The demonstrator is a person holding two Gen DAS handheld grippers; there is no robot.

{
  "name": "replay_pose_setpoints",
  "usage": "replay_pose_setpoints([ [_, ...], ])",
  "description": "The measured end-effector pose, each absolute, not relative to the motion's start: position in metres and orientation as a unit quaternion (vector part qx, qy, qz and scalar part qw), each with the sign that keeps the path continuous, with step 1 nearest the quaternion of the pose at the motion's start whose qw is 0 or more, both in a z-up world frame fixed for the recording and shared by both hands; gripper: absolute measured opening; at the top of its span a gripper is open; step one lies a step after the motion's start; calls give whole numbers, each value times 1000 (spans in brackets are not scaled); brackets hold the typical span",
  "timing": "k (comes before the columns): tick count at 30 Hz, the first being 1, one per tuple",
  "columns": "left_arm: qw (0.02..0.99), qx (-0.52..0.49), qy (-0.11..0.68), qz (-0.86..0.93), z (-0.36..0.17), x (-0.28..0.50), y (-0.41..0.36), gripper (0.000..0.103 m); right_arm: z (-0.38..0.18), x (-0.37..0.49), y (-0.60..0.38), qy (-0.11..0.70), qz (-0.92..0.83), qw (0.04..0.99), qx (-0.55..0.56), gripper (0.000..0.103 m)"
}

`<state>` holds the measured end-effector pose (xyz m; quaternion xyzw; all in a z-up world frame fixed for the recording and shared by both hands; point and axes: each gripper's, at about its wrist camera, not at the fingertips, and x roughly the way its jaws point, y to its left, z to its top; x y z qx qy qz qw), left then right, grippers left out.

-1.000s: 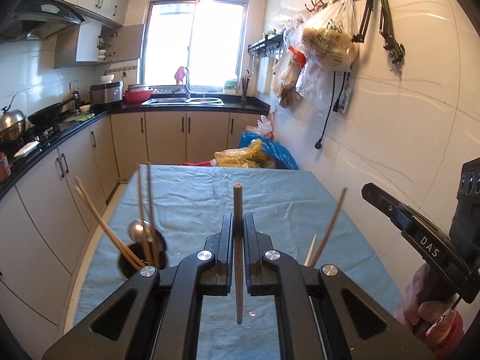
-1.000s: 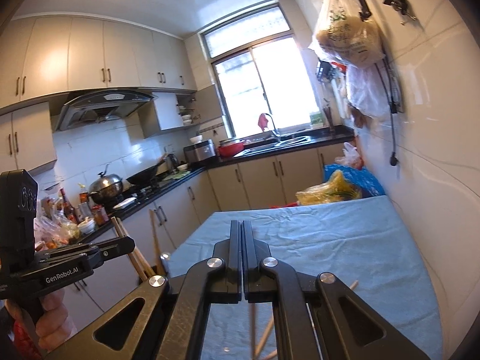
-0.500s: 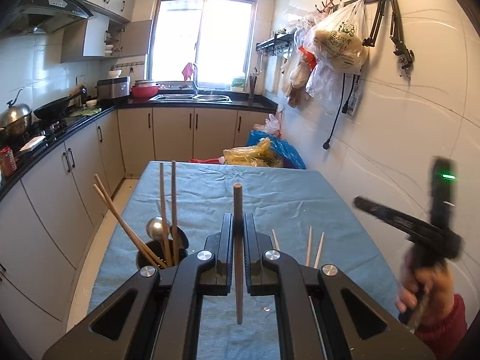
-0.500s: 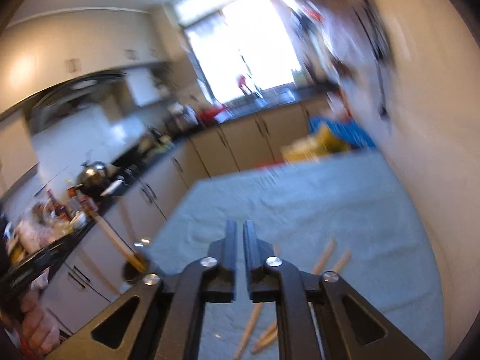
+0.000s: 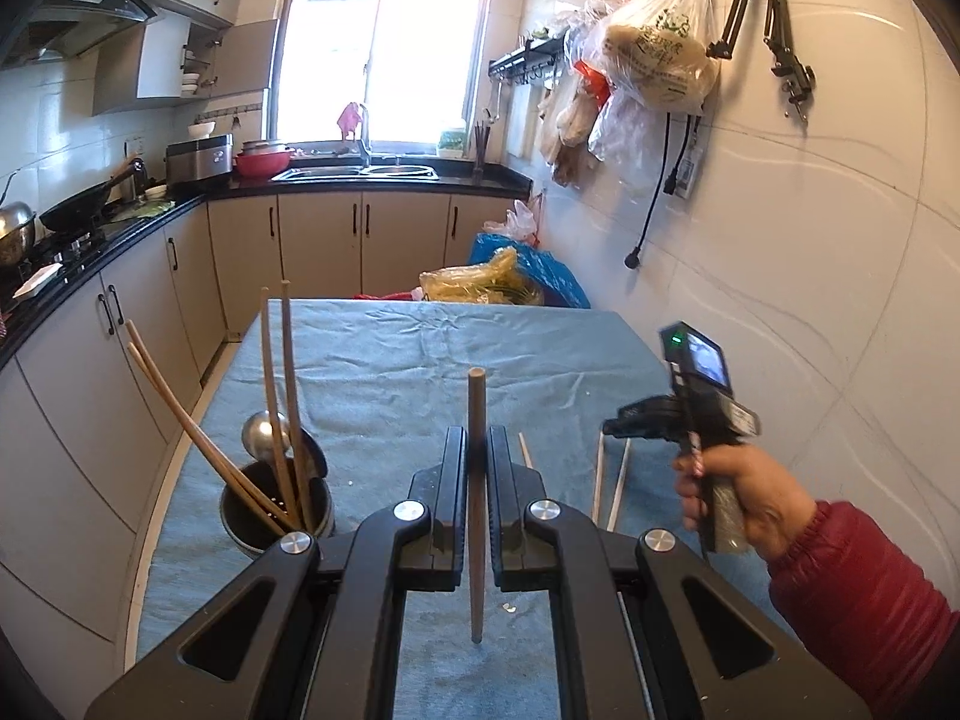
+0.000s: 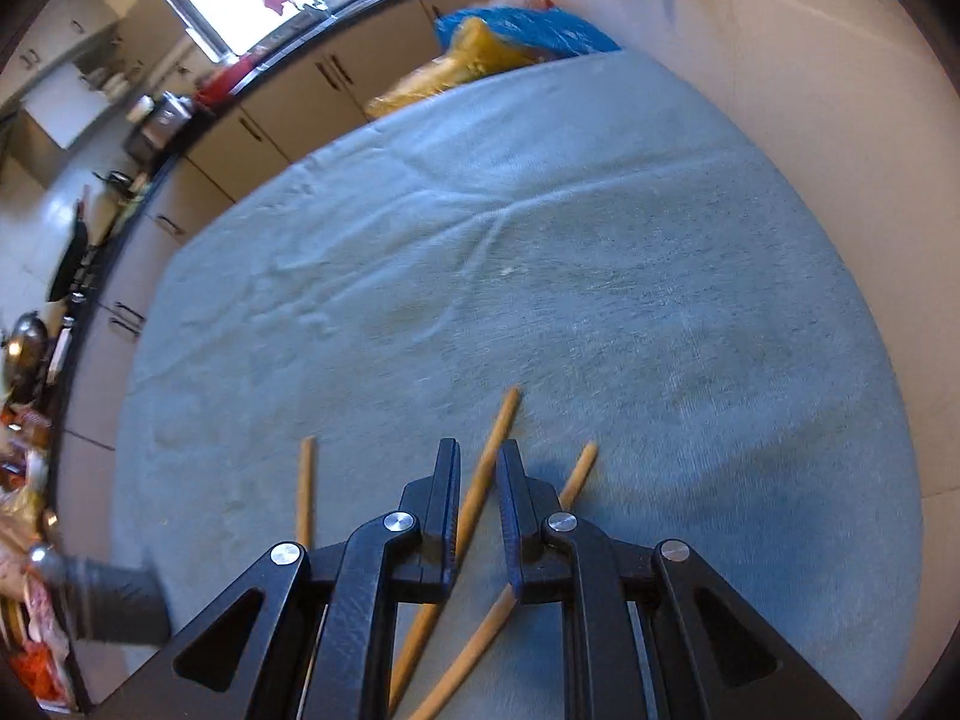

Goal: Organize utensils
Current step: 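Grasp another chopstick with the right tool and lift it while the left tool holds its chopstick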

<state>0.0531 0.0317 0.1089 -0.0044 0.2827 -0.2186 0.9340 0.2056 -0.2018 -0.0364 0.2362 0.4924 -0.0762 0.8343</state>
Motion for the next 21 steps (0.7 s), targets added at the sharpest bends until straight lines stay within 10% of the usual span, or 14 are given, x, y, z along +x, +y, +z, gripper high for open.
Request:
replay_pose_setpoints([
  [21,934,-4,285,-218,108,57,28,6,-5,176,-189,437,-66,874,201,5],
])
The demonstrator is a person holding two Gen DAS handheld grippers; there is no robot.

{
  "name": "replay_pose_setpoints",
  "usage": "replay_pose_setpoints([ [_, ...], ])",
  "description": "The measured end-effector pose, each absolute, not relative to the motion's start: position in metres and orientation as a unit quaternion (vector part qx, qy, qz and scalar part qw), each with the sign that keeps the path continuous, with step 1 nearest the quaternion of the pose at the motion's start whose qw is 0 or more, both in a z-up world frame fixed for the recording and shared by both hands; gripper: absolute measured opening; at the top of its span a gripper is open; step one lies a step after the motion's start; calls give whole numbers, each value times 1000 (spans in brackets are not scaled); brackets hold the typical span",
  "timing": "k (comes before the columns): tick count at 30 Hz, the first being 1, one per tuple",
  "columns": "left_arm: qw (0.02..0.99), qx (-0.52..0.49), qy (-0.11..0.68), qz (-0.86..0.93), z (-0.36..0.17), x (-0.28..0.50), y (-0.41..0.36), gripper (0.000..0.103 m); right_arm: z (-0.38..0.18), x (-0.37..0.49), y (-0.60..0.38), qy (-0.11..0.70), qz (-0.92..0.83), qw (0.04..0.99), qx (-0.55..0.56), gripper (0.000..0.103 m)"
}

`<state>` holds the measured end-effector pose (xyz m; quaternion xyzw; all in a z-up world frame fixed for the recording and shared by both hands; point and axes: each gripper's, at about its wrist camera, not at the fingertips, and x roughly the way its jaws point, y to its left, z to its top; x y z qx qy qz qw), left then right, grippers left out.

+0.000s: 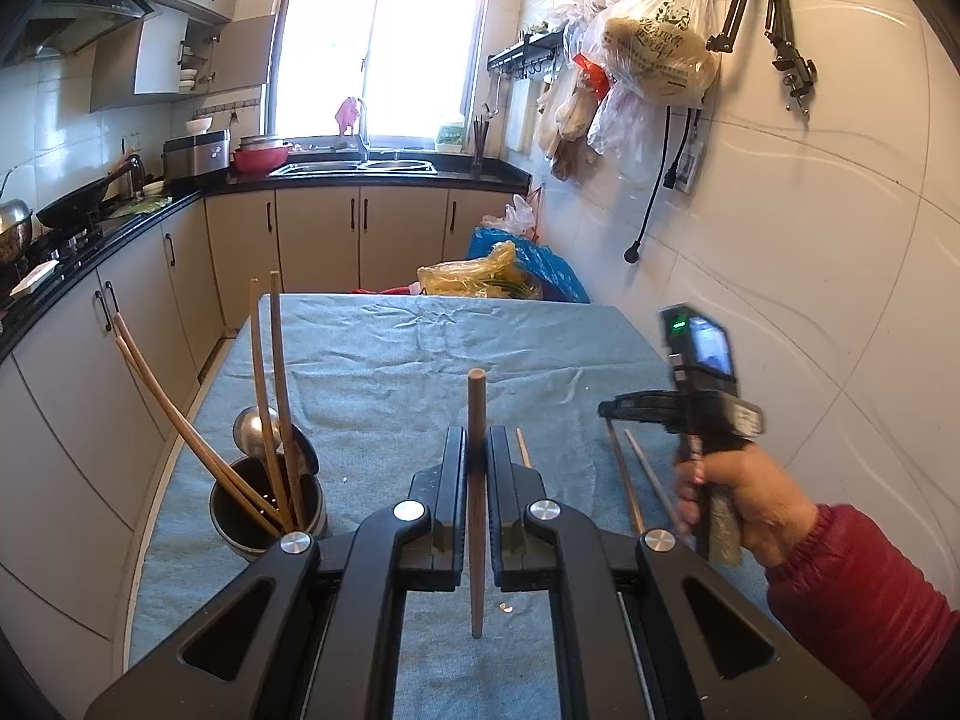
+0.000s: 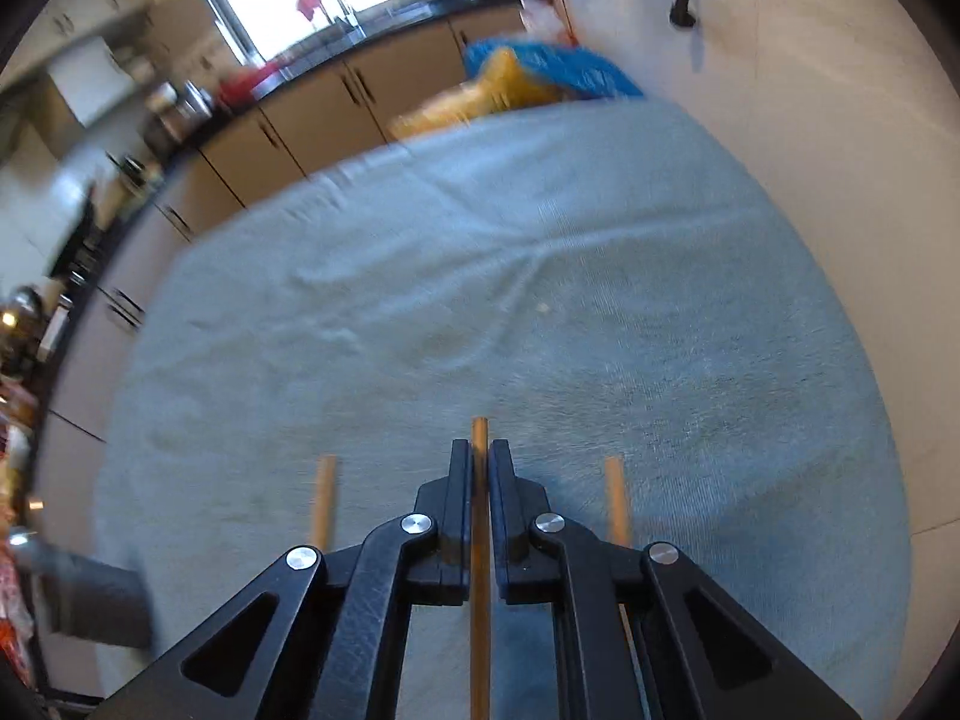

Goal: Organize utensils
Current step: 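Grasp another chopstick with the right tool and lift it while the left tool holds its chopstick, then carry both upright chopsticks over the gray holder and lower them in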

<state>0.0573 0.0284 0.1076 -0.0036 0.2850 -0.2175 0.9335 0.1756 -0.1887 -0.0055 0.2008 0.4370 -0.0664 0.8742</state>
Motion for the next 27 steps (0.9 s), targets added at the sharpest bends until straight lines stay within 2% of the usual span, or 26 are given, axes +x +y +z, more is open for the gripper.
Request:
replay_pose_setpoints([
  [7,936,-5,279,-214,111,51,29,6,53,109,-166,311,-4,929,201,5],
  [14,938,-3,275,-210,113,46,31,6,81,71,-129,222,20,958,180,5],
  [27,945,-1,258,-202,127,33,37,6,130,41,-95,159,60,972,161,5],
])
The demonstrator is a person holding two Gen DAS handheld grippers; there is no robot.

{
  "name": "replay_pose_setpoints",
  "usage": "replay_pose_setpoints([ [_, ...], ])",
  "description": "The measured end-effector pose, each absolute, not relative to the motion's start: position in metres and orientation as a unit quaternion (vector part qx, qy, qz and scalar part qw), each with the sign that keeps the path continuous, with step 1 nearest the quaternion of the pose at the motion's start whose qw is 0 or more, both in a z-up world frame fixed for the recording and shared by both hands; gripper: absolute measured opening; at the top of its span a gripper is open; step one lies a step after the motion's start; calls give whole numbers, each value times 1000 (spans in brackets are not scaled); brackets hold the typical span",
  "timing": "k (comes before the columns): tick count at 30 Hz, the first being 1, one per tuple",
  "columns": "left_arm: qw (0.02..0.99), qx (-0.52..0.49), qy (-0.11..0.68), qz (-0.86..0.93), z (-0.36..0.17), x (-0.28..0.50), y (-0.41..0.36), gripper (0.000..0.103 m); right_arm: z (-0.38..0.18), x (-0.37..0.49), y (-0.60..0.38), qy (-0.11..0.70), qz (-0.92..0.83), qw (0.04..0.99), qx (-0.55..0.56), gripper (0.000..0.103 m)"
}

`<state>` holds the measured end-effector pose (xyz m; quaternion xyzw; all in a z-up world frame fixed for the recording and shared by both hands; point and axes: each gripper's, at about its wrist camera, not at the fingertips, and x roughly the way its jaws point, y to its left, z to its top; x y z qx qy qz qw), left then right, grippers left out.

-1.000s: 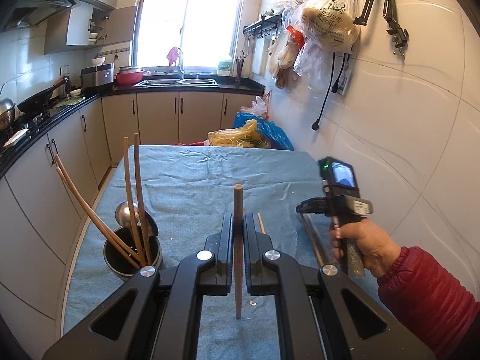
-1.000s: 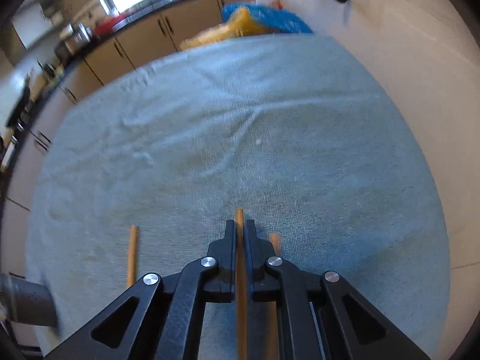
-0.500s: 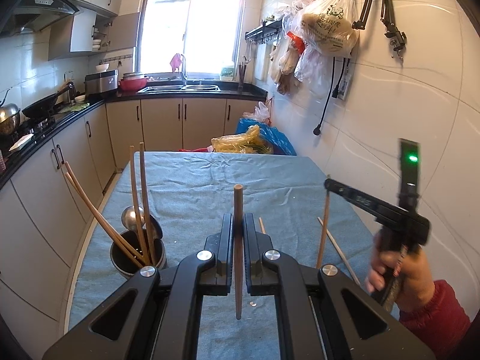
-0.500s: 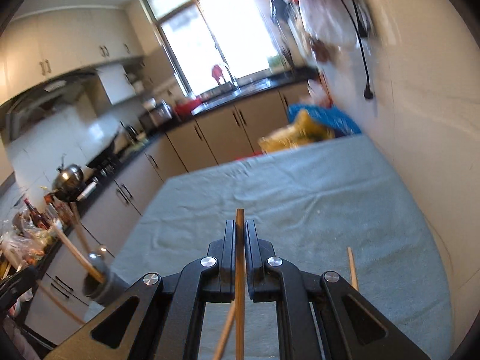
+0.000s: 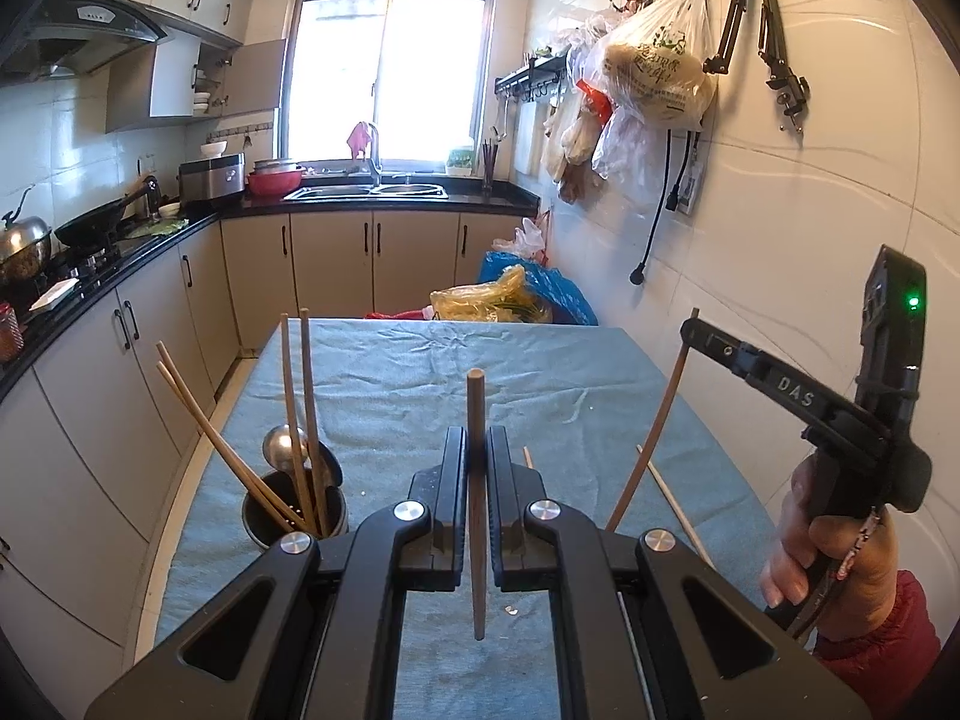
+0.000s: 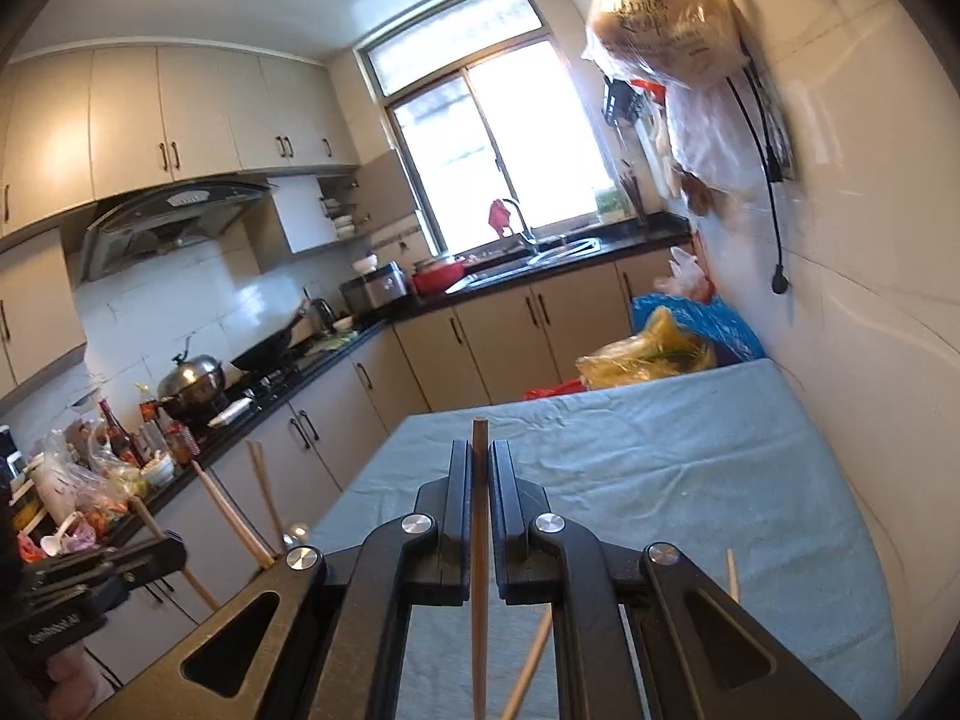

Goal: Organize utensils
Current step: 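Carry both upright chopsticks over the gray holder and lower them in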

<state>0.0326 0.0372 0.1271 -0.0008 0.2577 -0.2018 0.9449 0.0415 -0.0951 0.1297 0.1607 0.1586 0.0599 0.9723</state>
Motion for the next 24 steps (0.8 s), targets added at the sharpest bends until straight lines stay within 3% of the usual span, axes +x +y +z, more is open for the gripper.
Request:
replay_pose_setpoints([
  [24,975,-18,184,-123,204,43,117,6,211,55,5,95,168,969,156,5],
])
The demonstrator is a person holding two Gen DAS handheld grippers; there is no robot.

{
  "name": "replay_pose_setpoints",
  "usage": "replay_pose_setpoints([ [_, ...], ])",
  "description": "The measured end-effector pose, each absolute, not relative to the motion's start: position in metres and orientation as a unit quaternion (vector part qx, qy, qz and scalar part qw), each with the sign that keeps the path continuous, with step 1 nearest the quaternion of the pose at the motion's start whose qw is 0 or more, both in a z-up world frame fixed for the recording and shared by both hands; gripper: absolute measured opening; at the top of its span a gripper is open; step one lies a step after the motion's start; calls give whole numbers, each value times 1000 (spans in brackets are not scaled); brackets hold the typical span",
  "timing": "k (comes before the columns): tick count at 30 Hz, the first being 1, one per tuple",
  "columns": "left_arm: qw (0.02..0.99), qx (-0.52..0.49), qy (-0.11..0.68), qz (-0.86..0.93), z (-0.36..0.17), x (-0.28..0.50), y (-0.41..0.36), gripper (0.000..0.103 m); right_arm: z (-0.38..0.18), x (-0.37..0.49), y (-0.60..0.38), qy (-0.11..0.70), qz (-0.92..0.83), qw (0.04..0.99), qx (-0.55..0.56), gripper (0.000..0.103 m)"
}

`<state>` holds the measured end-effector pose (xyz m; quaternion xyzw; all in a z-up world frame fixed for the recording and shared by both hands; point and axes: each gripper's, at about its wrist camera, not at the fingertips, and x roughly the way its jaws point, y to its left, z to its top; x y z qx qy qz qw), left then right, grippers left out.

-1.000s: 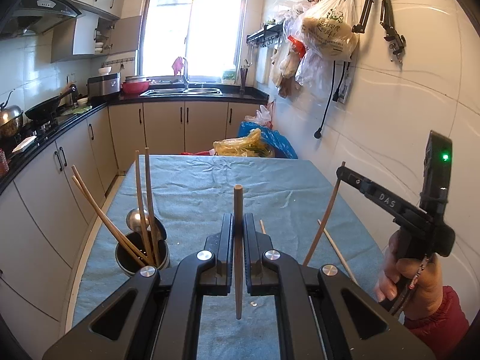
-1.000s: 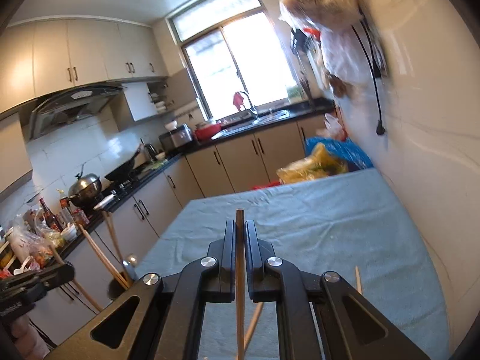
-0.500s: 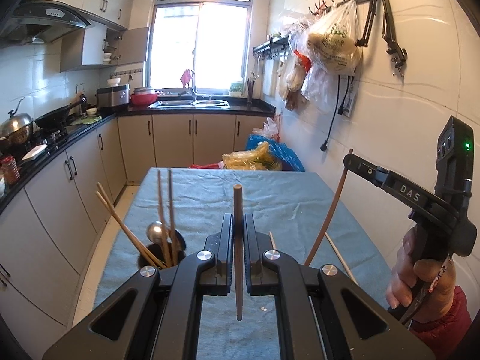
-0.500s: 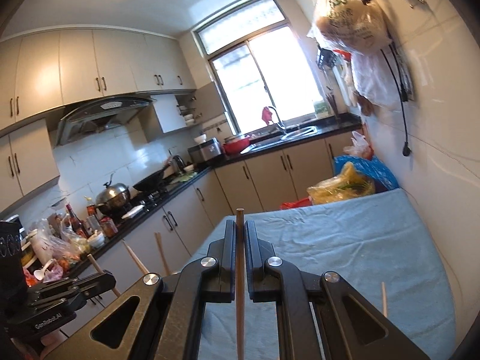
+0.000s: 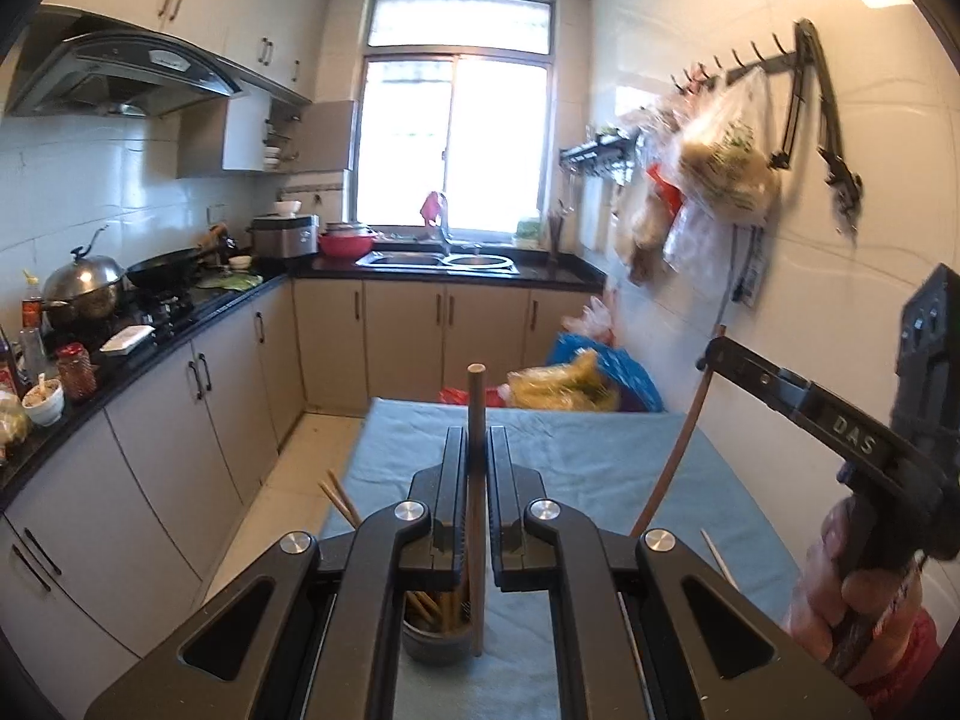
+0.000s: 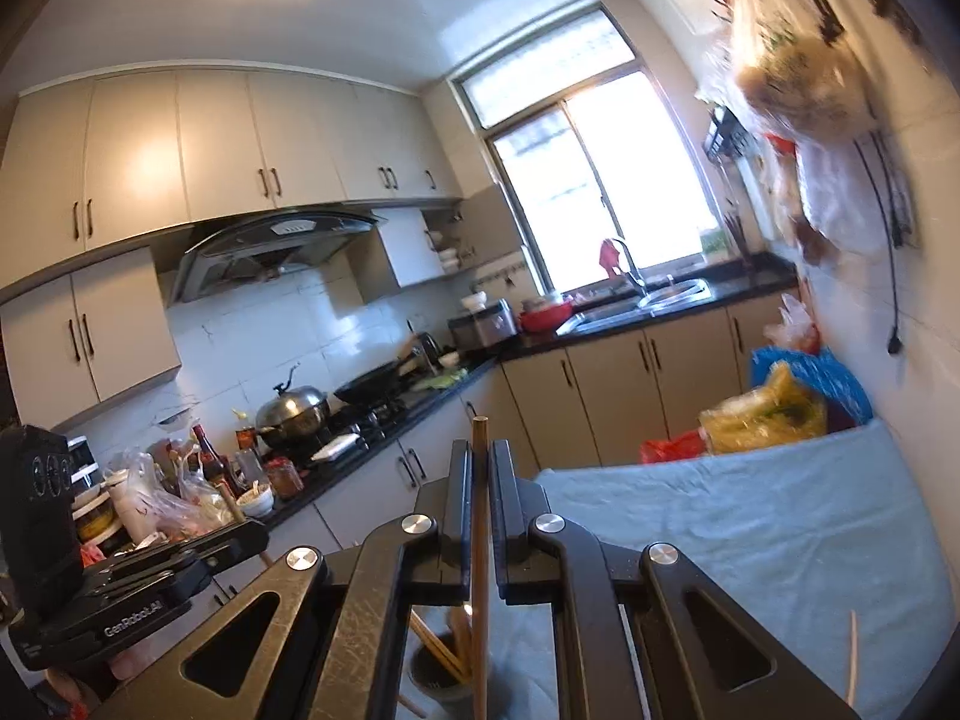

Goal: Organize utensils
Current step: 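Carry both upright chopsticks over the gray holder and lower them in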

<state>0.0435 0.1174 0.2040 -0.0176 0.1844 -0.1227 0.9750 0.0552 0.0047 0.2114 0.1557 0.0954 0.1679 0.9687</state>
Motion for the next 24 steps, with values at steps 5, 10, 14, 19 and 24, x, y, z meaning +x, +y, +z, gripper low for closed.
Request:
replay_pose_setpoints([
  [5,977,-33,182,-105,205,65,136,6,220,71,38,79,177,971,143,6],
  [10,973,-44,204,-96,190,88,148,6,212,98,68,91,184,970,131,6],
  [14,968,-53,229,-93,172,105,152,6,196,121,83,117,184,969,119,6],
  [19,962,-54,251,-91,152,120,154,6,168,147,96,157,178,966,104,6],
  [24,958,-53,268,-92,135,129,154,6,145,163,96,187,173,962,102,6],
])
